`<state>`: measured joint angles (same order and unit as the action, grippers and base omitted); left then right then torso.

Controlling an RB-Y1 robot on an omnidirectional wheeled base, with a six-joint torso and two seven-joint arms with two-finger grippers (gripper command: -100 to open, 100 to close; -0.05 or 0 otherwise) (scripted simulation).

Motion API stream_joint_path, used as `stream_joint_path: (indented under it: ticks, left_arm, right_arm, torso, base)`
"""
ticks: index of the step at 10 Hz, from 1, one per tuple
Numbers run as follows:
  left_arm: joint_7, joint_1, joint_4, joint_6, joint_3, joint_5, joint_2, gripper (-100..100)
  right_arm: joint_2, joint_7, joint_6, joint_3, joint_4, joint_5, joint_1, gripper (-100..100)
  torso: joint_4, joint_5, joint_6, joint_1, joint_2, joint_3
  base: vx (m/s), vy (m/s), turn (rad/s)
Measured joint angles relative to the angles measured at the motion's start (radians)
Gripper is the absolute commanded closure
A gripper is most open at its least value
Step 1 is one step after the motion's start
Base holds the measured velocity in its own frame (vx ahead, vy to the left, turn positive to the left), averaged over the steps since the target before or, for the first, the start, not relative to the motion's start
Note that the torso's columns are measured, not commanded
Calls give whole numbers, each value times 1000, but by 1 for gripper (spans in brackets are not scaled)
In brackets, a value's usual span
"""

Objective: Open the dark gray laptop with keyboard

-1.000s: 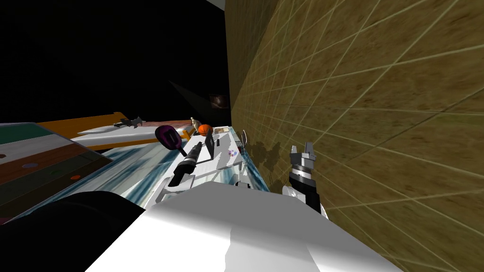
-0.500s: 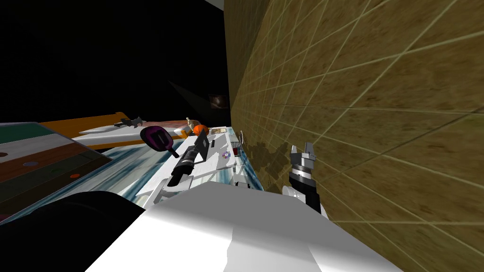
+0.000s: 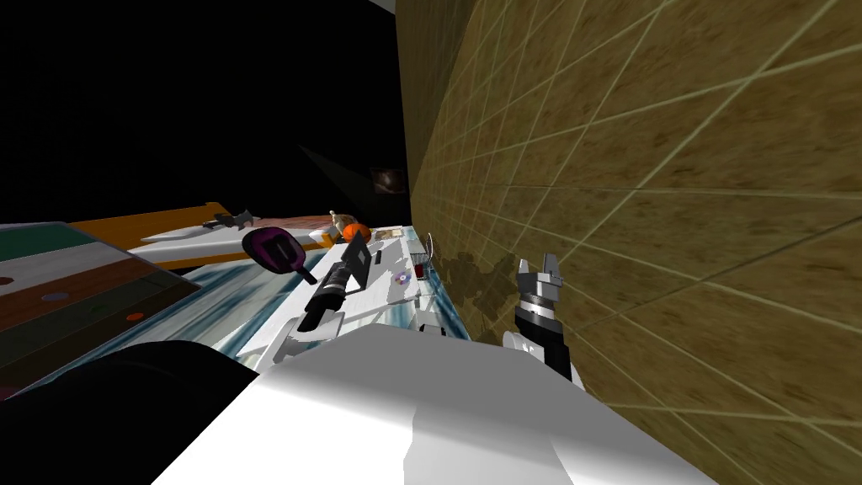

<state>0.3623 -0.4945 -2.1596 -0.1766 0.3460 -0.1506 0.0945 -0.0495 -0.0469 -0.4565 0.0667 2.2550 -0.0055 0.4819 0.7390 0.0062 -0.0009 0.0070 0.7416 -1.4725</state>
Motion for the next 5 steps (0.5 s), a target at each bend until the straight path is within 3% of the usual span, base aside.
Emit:
stream_joint_path:
  ticks: [2, 5]
  left_arm:
    - [-31, 20, 5, 9, -3, 27, -23, 100]
    - [-81, 50, 41, 31, -11, 70, -50, 100]
  right_arm:
    - [0, 0, 0, 0, 0, 0, 0, 0]
    - [0, 0, 0, 0, 0, 0, 0, 0]
  torso:
    - [-3, 4, 4, 3, -4, -1]
    - [-4, -3, 3, -6, -9, -7]
  base:
    - [-63, 107, 33]
    - [-69, 79, 46]
